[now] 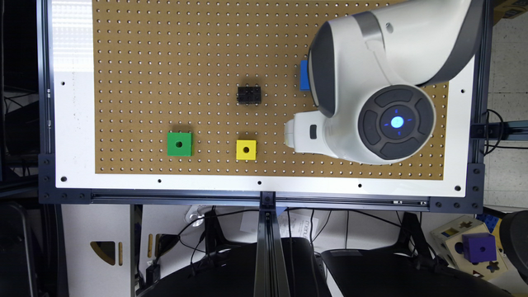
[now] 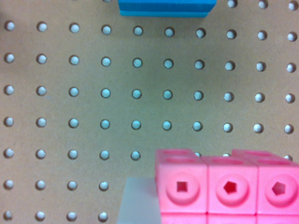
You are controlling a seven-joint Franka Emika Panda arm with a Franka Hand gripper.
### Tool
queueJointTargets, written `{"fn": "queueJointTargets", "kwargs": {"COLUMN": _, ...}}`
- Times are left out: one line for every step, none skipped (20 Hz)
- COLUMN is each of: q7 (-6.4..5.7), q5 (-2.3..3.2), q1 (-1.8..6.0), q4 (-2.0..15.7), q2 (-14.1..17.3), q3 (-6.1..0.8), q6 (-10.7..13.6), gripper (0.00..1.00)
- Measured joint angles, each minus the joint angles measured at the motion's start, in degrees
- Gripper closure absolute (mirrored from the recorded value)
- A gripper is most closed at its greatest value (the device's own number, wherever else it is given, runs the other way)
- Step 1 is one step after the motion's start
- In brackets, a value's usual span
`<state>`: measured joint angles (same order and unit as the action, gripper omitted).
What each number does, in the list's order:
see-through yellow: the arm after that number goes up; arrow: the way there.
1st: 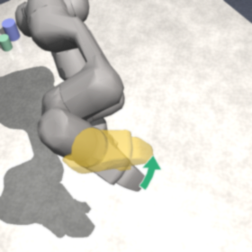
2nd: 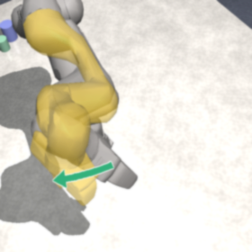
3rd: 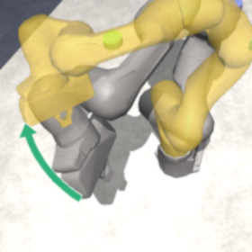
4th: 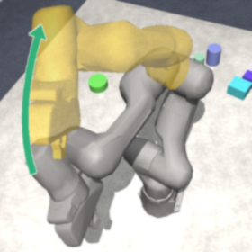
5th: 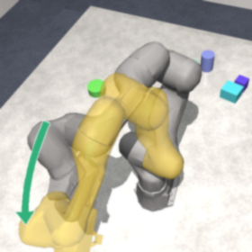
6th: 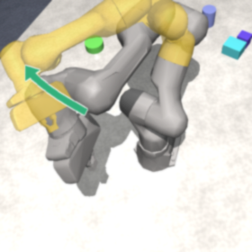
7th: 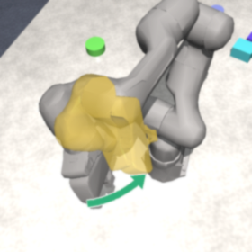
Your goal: Pick up pink block.
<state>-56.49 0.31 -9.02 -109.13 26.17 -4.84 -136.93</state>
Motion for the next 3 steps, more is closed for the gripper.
{"fn": "queueJointTargets", "kwargs": {"q7": -0.01, "q5": 0.0, "q1": 0.0, "q4": -0.05, "q2": 0.01, "q3": 0.0, "q6": 0.0, "gripper": 1.0}}
{"fn": "queueJointTargets", "kwargs": {"q7": -0.01, "q5": 0.0, "q1": 0.0, "q4": -0.09, "q2": 0.01, "q3": 0.0, "q6": 0.0, "gripper": 1.0}}
{"fn": "queueJointTargets", "kwargs": {"q7": -0.02, "q5": 0.0, "q1": 0.0, "q4": -0.11, "q2": 0.01, "q3": 0.0, "q6": 0.0, "gripper": 1.0}}
